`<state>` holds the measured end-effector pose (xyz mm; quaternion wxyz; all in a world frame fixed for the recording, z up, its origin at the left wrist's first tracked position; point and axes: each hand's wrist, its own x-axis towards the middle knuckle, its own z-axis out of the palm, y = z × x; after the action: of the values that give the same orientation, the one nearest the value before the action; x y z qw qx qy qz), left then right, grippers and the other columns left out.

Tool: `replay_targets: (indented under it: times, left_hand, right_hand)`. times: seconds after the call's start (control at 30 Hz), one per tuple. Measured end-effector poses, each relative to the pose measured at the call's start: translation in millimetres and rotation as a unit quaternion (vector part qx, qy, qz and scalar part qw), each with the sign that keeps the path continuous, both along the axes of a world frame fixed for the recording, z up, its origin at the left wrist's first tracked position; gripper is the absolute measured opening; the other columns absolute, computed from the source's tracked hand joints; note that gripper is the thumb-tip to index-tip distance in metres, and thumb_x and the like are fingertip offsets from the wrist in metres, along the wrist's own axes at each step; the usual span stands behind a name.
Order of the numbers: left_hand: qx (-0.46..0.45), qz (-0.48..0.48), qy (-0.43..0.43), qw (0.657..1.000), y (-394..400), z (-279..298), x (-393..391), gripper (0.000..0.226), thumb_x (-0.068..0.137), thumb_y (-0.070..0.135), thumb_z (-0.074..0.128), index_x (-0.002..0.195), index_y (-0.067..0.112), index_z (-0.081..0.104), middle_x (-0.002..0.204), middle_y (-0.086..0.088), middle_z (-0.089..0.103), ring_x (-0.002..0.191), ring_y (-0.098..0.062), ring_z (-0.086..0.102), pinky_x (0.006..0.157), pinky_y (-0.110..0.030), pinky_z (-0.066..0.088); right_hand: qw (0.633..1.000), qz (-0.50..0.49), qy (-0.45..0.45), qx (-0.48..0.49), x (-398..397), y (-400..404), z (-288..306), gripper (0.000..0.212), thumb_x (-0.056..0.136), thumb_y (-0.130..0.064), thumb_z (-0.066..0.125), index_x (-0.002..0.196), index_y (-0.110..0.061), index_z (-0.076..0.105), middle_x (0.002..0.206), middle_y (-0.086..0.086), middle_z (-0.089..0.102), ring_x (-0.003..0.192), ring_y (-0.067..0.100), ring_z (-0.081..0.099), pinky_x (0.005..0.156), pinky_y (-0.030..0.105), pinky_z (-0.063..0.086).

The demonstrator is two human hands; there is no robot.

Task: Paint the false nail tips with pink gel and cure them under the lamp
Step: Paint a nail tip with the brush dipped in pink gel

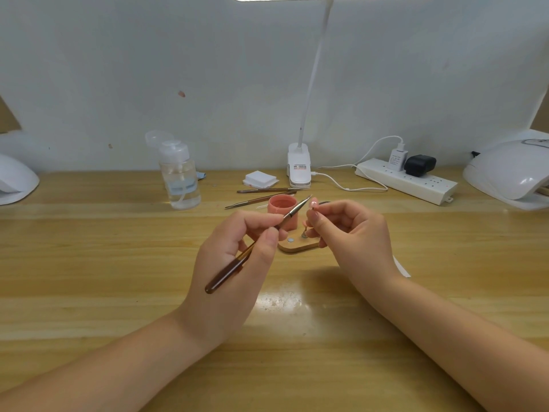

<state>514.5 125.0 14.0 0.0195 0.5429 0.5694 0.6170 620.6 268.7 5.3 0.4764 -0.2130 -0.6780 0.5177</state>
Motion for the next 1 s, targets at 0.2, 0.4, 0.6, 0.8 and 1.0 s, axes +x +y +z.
replay_targets:
  times: [0.2,0.4,0.6,0.8,1.0]
  left_hand:
    - [-0.017,0.007,-0.002,1.000,1.0,-2.4,-1.8,0.016,0.086,0.037,0.050,0.092,0.034,0.064,0.085,0.015,0.070,0.084,-0.006,0.060,0.074,-0.017,0.042]
    - [-0.028,0.001,0.013,1.000,1.7,-0.8,-0.6,0.018,0.088,0.040,0.051,0.099,0.038,0.065,0.094,0.016,0.072,0.092,-0.013,0.063,0.077,-0.021,0.044]
    - [-0.008,-0.019,-0.033,0.999,0.8,-1.9,-1.2,0.019,0.087,0.036,0.050,0.096,0.031,0.066,0.089,0.011,0.072,0.089,-0.008,0.064,0.076,-0.020,0.046]
    - [-0.025,0.008,0.000,1.000,1.1,-0.9,-1.8,0.019,0.085,0.037,0.050,0.092,0.032,0.067,0.086,0.013,0.072,0.088,-0.014,0.063,0.075,-0.027,0.046]
    - [-0.028,0.010,0.009,1.000,0.9,0.6,0.6,0.019,0.086,0.040,0.051,0.096,0.037,0.067,0.089,0.017,0.073,0.087,-0.012,0.062,0.076,-0.027,0.045]
  right_hand:
    - [1.000,-0.009,0.004,-0.014,0.3,0.9,0.6,0.004,0.083,-0.015,0.073,0.082,-0.016,0.069,0.071,0.004,0.073,0.067,0.018,0.071,0.053,0.020,0.051]
    - [1.000,-0.016,-0.017,0.013,-0.2,0.3,-0.6,0.004,0.083,-0.014,0.073,0.083,-0.017,0.069,0.071,0.004,0.072,0.067,0.017,0.071,0.057,0.025,0.053]
    - [0.999,-0.027,-0.021,0.007,0.9,2.9,-2.0,0.004,0.084,-0.015,0.072,0.083,-0.017,0.069,0.072,0.003,0.073,0.067,0.015,0.071,0.058,0.027,0.053]
    - [0.999,-0.026,-0.020,0.009,0.4,1.4,-1.8,0.005,0.084,-0.015,0.073,0.082,-0.018,0.069,0.072,0.003,0.073,0.067,0.014,0.071,0.055,0.023,0.052]
    - [0.999,-0.025,-0.030,0.033,1.3,0.4,-2.5,0.004,0.084,-0.014,0.072,0.084,-0.016,0.070,0.072,0.002,0.072,0.067,0.014,0.070,0.056,0.025,0.055]
